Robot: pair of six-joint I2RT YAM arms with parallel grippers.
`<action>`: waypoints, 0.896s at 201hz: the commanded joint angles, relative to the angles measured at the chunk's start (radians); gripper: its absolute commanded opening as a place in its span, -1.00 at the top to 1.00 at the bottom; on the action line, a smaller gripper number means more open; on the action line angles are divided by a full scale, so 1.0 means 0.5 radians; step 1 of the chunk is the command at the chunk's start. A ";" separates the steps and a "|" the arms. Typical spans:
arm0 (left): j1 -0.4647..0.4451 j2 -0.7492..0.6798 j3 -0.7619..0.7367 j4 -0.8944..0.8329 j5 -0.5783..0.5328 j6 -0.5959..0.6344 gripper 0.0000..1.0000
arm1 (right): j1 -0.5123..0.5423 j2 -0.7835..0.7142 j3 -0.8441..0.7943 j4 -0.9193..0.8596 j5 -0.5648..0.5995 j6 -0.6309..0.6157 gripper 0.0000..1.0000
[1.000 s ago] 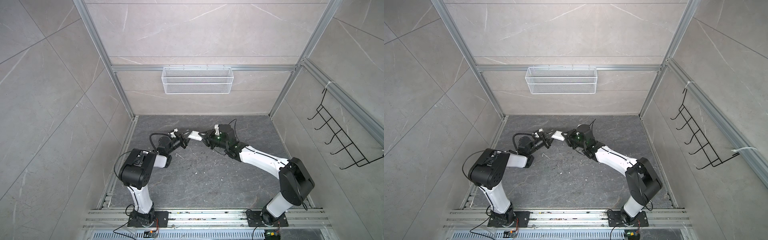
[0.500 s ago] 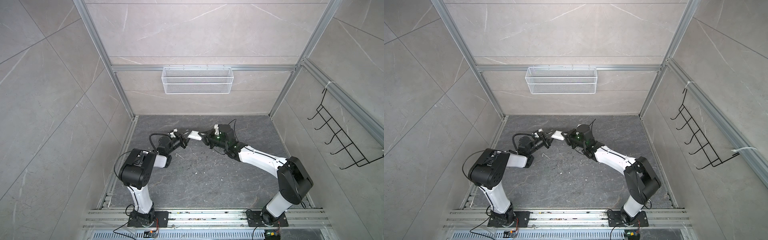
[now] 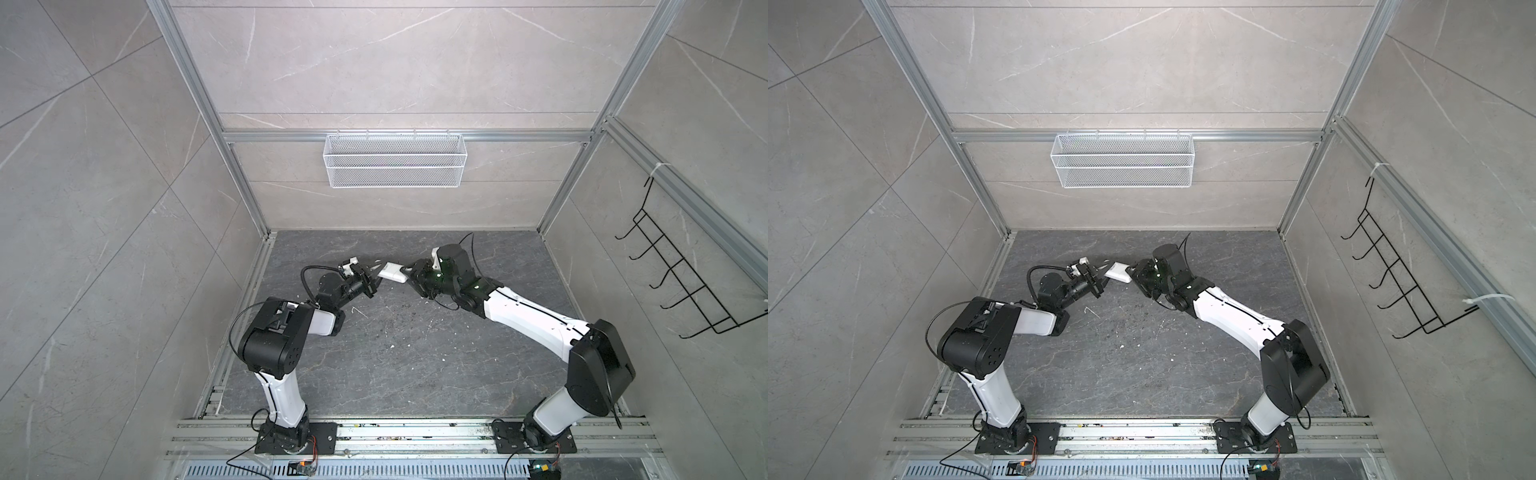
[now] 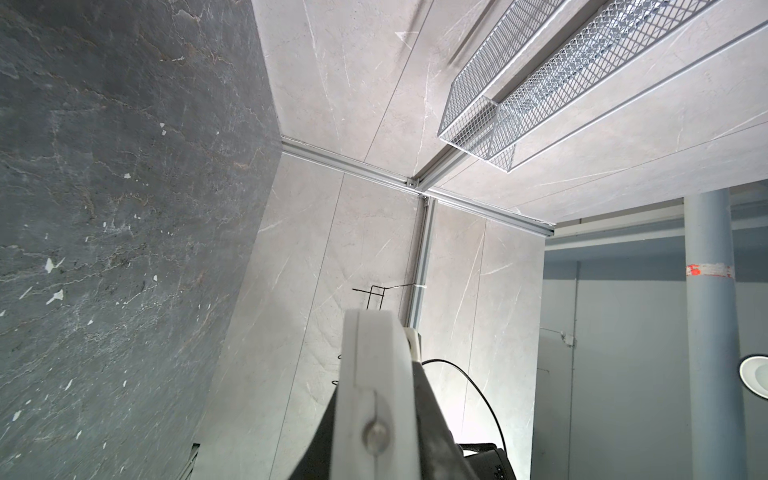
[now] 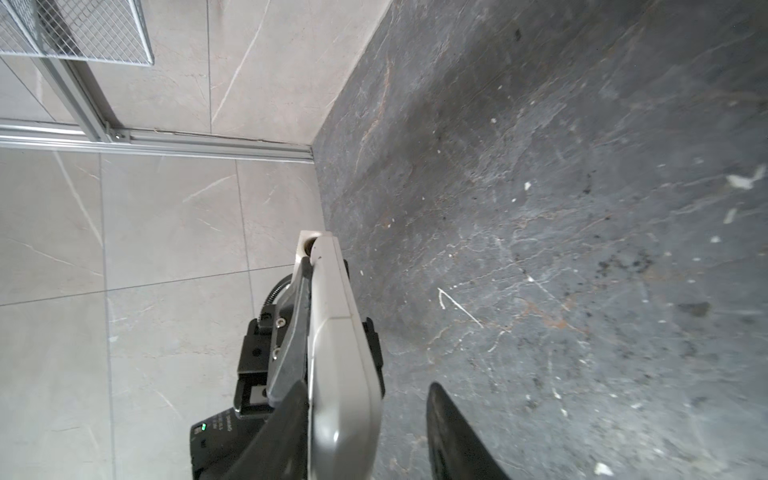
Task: Load the batteries into the remote control
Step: 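Draw the right gripper back from the remote held by the left gripper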
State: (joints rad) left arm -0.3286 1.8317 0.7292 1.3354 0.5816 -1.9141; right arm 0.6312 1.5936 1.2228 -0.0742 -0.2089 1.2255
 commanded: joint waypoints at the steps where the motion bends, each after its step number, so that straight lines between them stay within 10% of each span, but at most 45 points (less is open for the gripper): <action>1: 0.011 0.000 0.066 0.152 0.042 0.130 1.00 | -0.013 -0.159 0.128 -0.404 0.126 -0.324 -0.02; 59: 0.023 -0.006 0.089 0.005 0.075 0.283 1.00 | -0.006 -0.161 0.371 -1.257 0.577 -0.759 -0.04; 180: -0.032 0.007 0.118 -0.114 0.089 0.405 1.00 | 0.106 0.235 0.661 -1.453 0.666 -0.834 -0.02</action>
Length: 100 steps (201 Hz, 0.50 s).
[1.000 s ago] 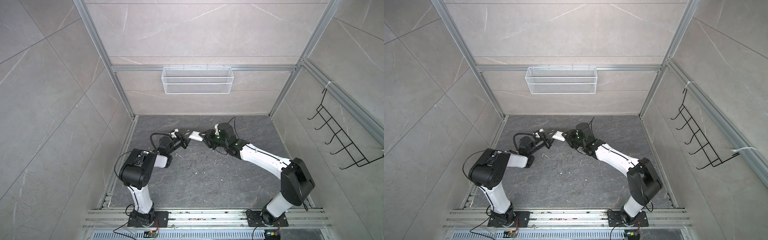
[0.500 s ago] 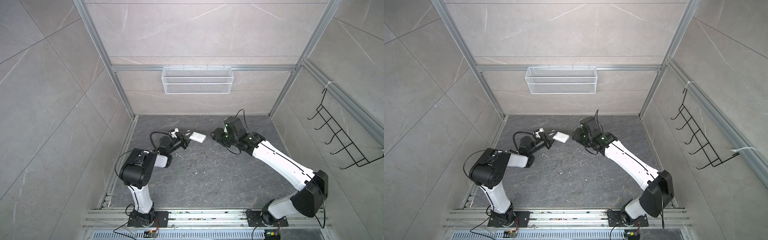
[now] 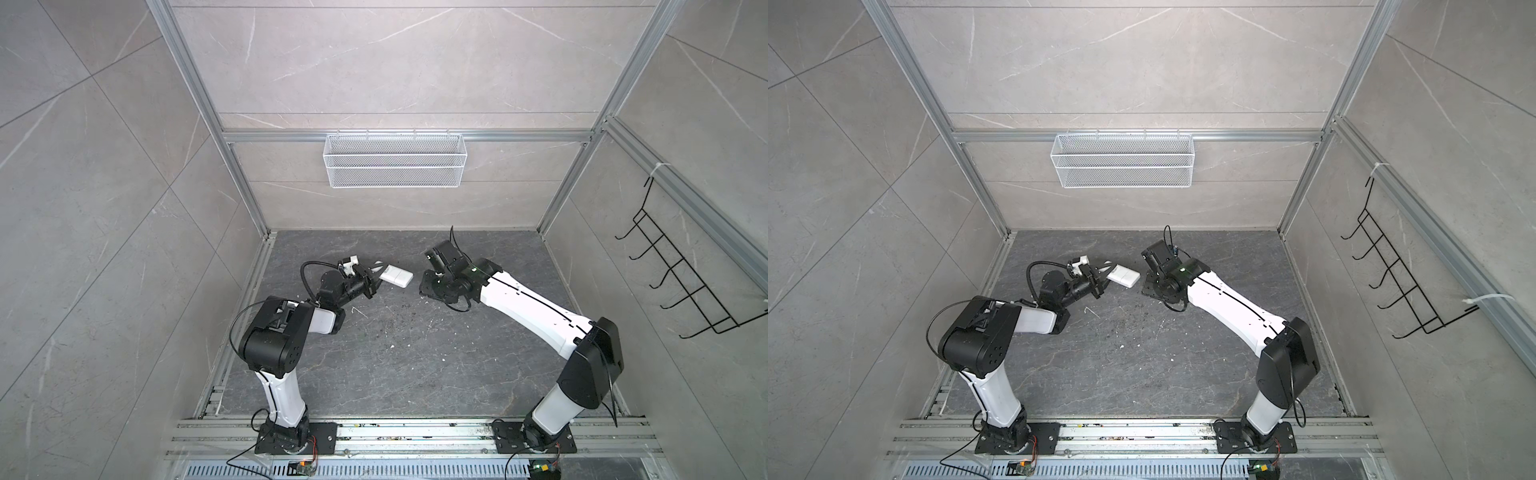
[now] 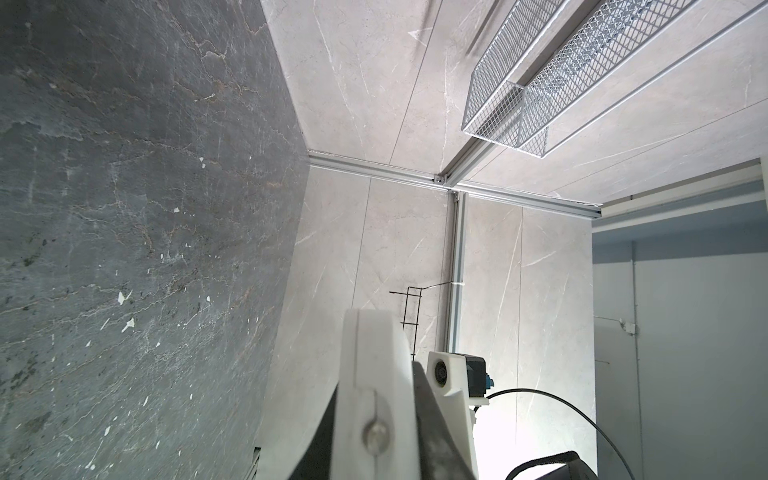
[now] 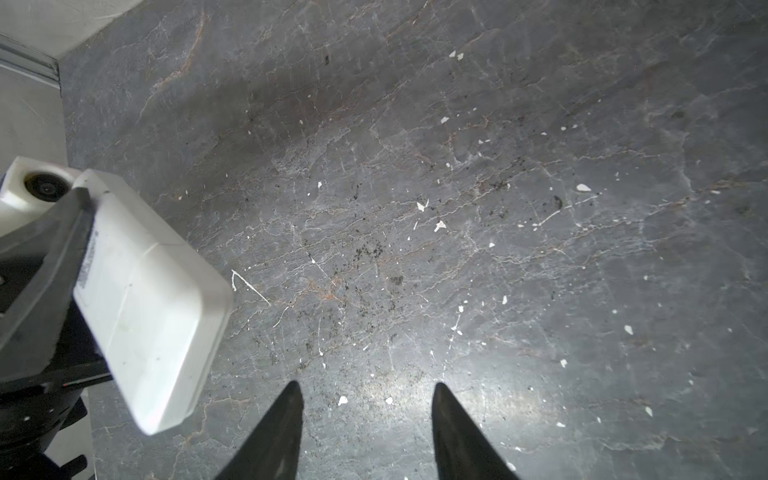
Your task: Load the batteries into the remote control
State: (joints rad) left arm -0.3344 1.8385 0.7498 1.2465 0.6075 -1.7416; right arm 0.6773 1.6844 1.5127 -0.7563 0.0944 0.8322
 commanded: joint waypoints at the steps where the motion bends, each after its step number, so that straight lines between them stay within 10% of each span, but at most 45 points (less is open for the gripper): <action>1: -0.021 -0.006 0.077 0.063 0.039 0.061 1.00 | 0.014 0.056 0.083 -0.089 0.060 -0.048 -0.02; 100: -0.132 0.020 0.140 0.049 0.020 0.082 1.00 | 0.058 0.228 0.275 -0.155 0.056 -0.070 -0.03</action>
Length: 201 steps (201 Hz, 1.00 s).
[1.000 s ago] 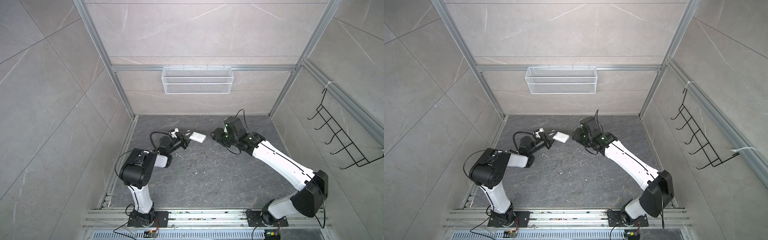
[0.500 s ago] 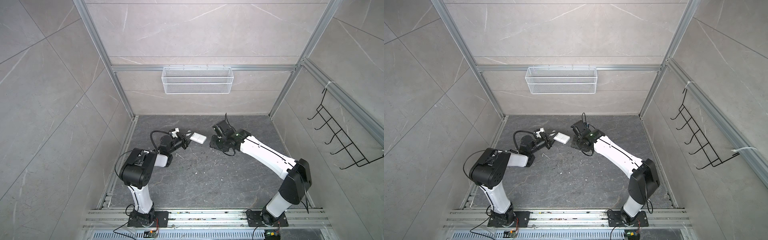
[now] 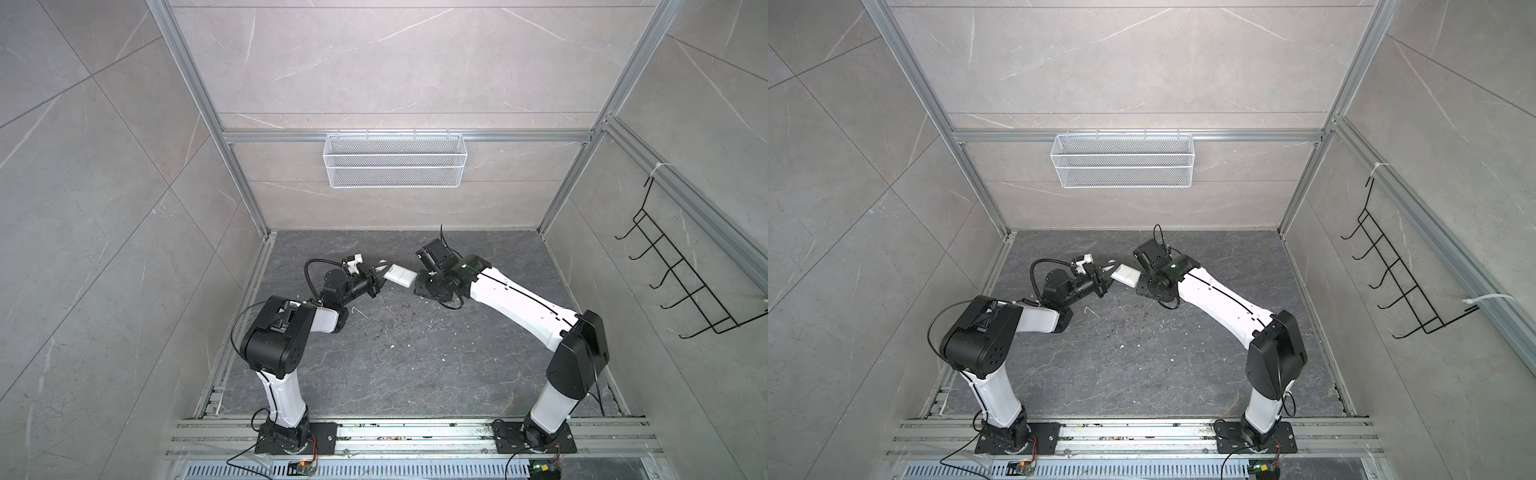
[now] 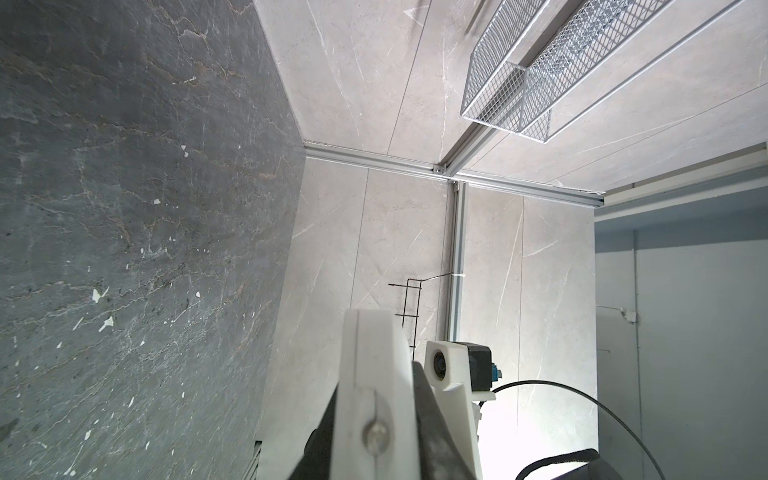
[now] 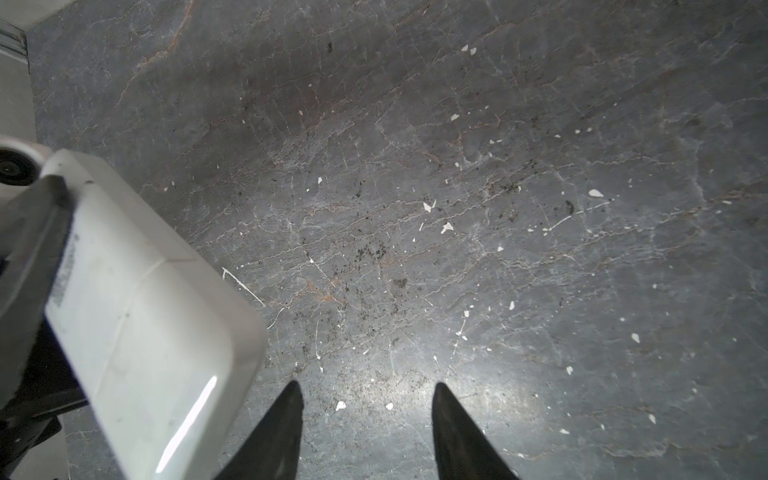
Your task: Load the batteries into the remote control
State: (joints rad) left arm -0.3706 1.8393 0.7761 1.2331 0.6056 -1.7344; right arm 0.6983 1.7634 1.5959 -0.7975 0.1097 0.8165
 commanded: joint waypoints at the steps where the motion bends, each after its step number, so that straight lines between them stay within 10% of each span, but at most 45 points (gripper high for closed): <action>1: -0.063 0.018 0.088 0.075 0.024 0.068 1.00 | 0.017 0.074 0.112 -0.076 0.026 -0.040 -0.02; 135: -0.092 0.123 0.118 0.317 -0.068 -0.175 1.00 | 0.017 -0.160 -0.084 -0.075 0.025 -0.091 -0.02; 201: -0.077 0.163 0.083 0.362 -0.144 -0.279 1.00 | -0.077 -0.790 -0.804 0.888 -0.222 0.224 -0.05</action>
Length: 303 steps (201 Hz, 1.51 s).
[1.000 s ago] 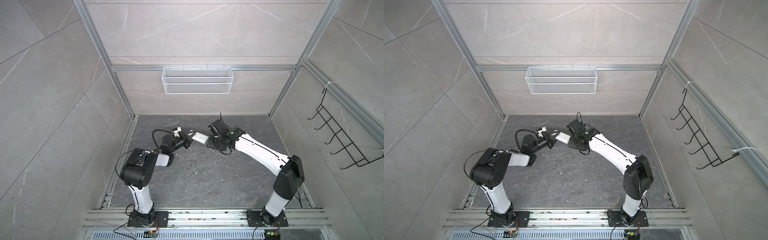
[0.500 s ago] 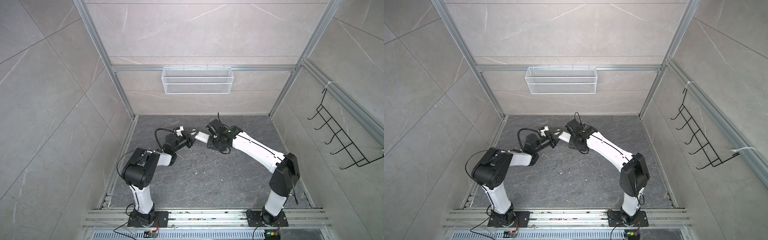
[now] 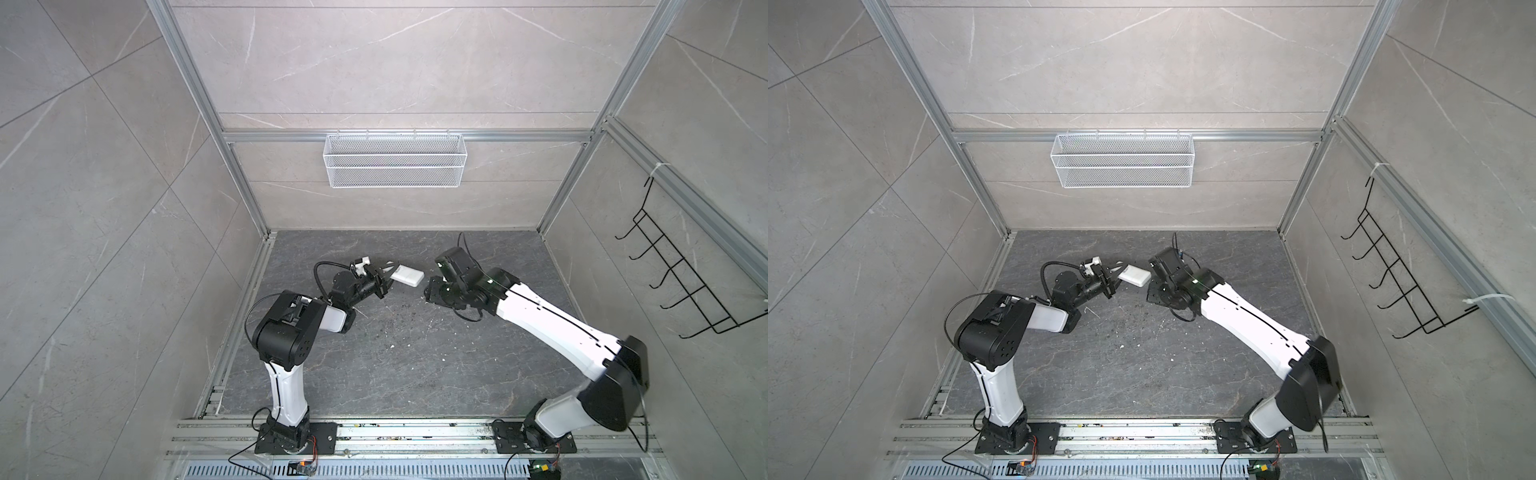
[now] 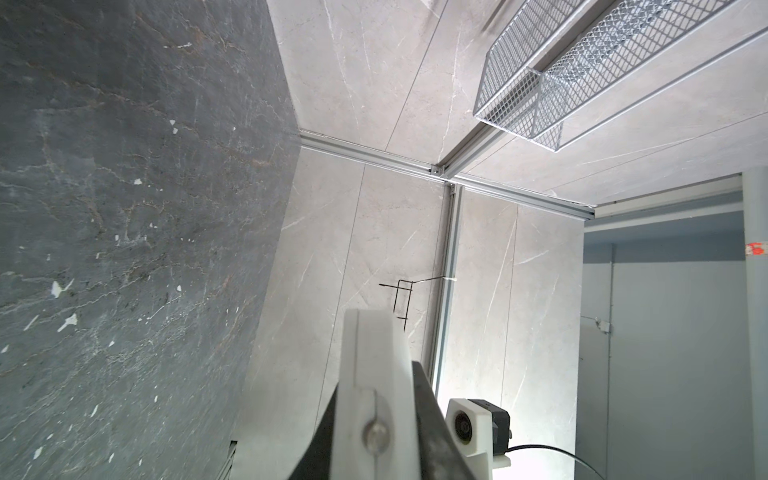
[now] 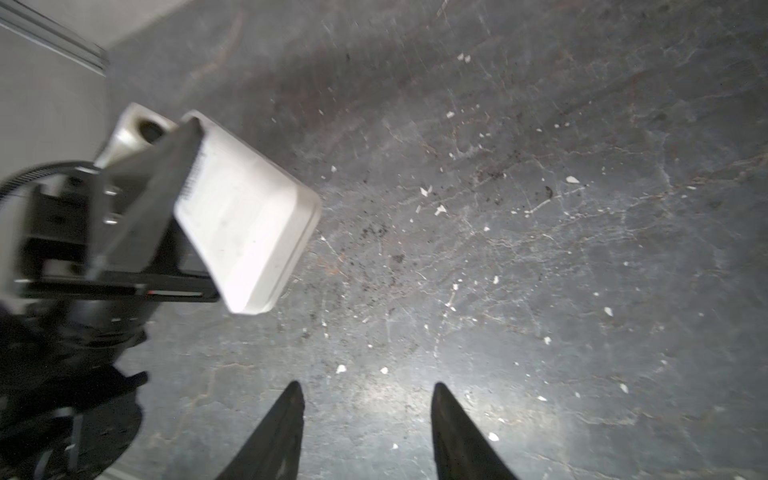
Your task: Load the batteries into the remote control
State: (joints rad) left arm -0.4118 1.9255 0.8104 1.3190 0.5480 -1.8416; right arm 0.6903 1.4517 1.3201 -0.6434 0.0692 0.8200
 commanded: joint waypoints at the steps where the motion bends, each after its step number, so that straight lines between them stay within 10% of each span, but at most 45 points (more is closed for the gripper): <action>1: 0.006 -0.010 0.014 0.191 -0.028 -0.065 1.00 | -0.066 -0.171 -0.264 0.599 -0.146 0.227 -0.06; 92: 0.005 -0.078 -0.001 0.190 -0.022 -0.124 1.00 | -0.187 0.099 -0.475 1.423 -0.481 0.931 -0.10; 303: -0.068 -0.098 0.096 0.194 -0.123 -0.323 1.00 | -0.155 0.211 -0.575 1.465 -0.399 1.056 0.77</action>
State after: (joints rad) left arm -0.4324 1.9251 0.8078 1.3277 0.4973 -1.9732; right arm 0.5987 1.5517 1.0653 0.1360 -0.1436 1.3708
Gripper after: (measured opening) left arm 0.181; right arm 0.181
